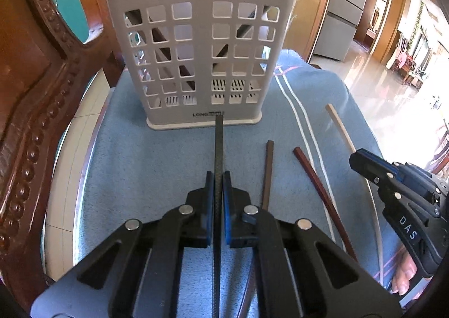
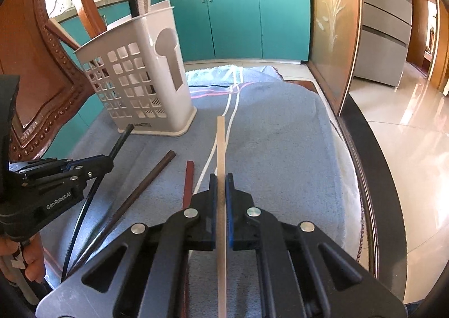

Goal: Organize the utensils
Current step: 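Close left gripper on black chopstick while right closes on light wooden chopstick, then lift both held chopsticks over the white holder and open both grippers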

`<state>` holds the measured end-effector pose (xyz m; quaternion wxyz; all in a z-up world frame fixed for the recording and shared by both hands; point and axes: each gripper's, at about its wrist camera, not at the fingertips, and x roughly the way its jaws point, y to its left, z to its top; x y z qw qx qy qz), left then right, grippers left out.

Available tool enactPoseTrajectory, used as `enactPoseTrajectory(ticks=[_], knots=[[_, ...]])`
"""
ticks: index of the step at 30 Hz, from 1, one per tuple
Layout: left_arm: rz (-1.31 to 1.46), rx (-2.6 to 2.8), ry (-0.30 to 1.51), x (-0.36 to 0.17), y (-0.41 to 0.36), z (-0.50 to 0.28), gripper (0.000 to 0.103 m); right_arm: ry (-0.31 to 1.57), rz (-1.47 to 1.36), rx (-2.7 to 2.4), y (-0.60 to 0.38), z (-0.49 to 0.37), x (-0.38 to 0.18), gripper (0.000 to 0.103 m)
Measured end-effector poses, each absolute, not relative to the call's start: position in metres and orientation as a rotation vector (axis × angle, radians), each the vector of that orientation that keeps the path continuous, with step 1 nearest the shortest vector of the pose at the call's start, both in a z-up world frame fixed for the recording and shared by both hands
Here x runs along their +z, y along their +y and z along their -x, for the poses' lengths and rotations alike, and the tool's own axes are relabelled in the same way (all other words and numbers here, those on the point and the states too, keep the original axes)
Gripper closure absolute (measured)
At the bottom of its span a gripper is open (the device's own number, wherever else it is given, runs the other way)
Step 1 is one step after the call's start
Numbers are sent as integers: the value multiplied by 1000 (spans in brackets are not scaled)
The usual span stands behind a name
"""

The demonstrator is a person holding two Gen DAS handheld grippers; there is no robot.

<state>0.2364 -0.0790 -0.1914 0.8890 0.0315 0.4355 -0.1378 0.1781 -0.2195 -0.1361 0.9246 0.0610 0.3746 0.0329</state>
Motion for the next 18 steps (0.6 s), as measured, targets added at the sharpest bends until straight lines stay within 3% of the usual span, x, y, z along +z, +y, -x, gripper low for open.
enactPoseTrajectory(ticks=[9, 18], knots=[[-26, -299, 821, -157, -70, -224, 96, 662, -152, 132, -221, -159, -107, 97], [88, -349, 590, -47, -27, -184, 96, 469, -228, 249, -241, -134, -9, 97]])
